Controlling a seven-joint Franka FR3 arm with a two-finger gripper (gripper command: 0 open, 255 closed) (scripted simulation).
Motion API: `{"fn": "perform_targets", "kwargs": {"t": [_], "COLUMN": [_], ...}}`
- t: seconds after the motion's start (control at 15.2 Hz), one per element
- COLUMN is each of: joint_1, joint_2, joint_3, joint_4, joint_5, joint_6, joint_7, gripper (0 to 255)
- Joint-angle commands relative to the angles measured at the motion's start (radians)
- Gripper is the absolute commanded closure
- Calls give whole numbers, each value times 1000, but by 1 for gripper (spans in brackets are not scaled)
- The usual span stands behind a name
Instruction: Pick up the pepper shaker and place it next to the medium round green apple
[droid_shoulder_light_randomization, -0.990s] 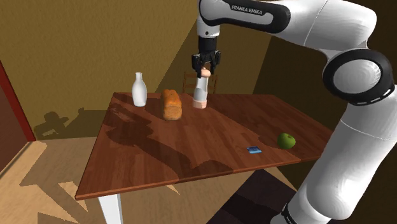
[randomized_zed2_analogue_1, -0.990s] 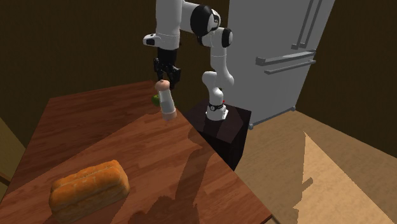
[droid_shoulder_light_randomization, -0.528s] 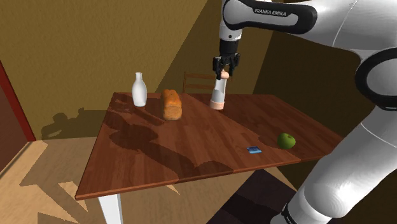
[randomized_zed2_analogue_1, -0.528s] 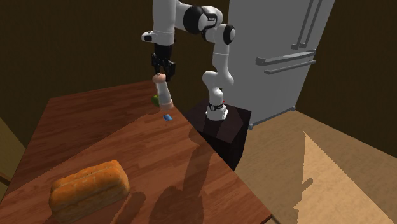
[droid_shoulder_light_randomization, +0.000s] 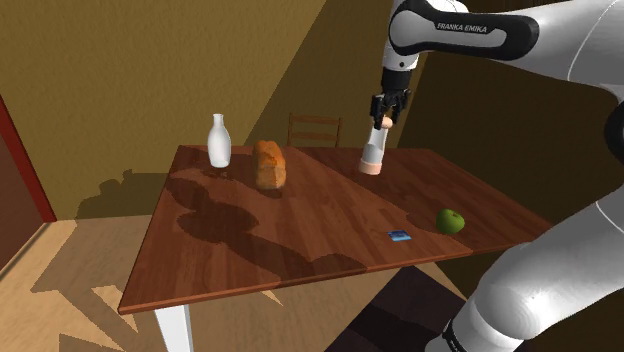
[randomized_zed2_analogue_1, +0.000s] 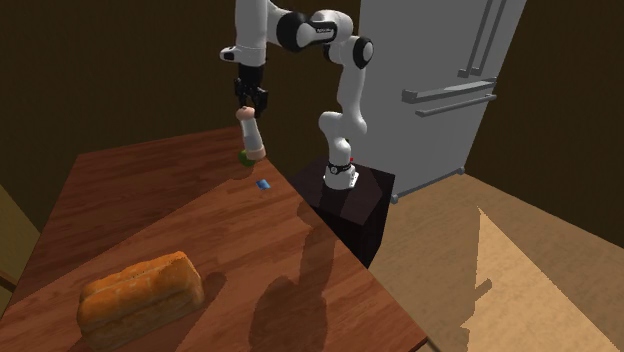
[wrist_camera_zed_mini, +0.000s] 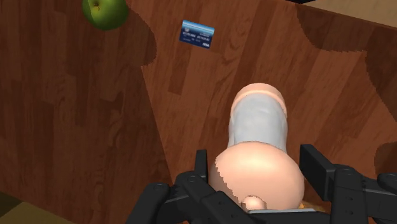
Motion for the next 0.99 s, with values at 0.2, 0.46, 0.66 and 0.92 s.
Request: {"fn": "perform_targets", "kwargs": {"t": [0.2, 0.46, 0.66, 0.92], "joint_1": [-42, -74, -97, -127], "joint_2": [-67, -107, -126, -137], "joint_3": [-78, -142, -193, -264], "joint_4": [-59, -92, -105, -107], "joint_5": [-24, -47, -65, -87], "joint_6": [16, 28, 37, 49], "joint_7": [-115, -205, -274, -369], "gripper": [255, 255, 255, 255]}}
